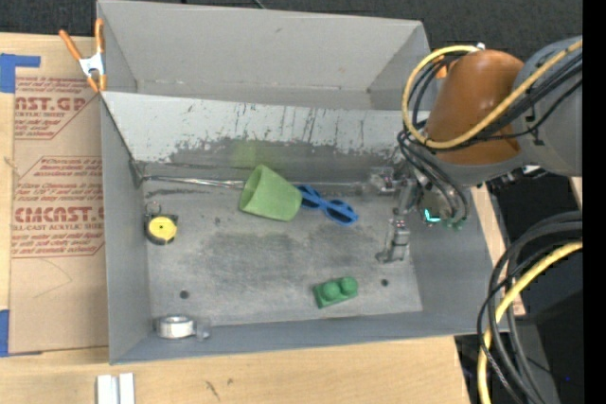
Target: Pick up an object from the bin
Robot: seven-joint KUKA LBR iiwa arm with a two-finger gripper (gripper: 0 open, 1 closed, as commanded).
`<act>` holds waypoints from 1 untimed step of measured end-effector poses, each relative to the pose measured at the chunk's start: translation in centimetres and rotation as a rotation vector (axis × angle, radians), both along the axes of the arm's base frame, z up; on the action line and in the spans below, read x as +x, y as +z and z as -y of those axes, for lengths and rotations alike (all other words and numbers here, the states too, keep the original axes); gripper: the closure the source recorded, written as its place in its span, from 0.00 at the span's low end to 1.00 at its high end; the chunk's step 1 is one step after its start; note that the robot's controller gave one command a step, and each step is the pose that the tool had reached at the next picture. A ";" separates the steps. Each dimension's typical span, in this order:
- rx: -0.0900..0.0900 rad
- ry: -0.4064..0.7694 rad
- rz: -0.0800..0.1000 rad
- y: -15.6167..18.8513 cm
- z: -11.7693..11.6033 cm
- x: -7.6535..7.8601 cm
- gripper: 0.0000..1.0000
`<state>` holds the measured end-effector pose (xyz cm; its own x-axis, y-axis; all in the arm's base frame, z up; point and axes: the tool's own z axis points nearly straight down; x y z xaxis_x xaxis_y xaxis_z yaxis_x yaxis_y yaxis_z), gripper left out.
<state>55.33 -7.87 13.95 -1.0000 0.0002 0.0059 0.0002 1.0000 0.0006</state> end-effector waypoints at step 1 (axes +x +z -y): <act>0.001 0.040 0.005 -7.2 -2.3 2.3 0.00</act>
Offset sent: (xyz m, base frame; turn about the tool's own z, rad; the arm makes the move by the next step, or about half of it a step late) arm 0.0236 0.0207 -0.0676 -0.0380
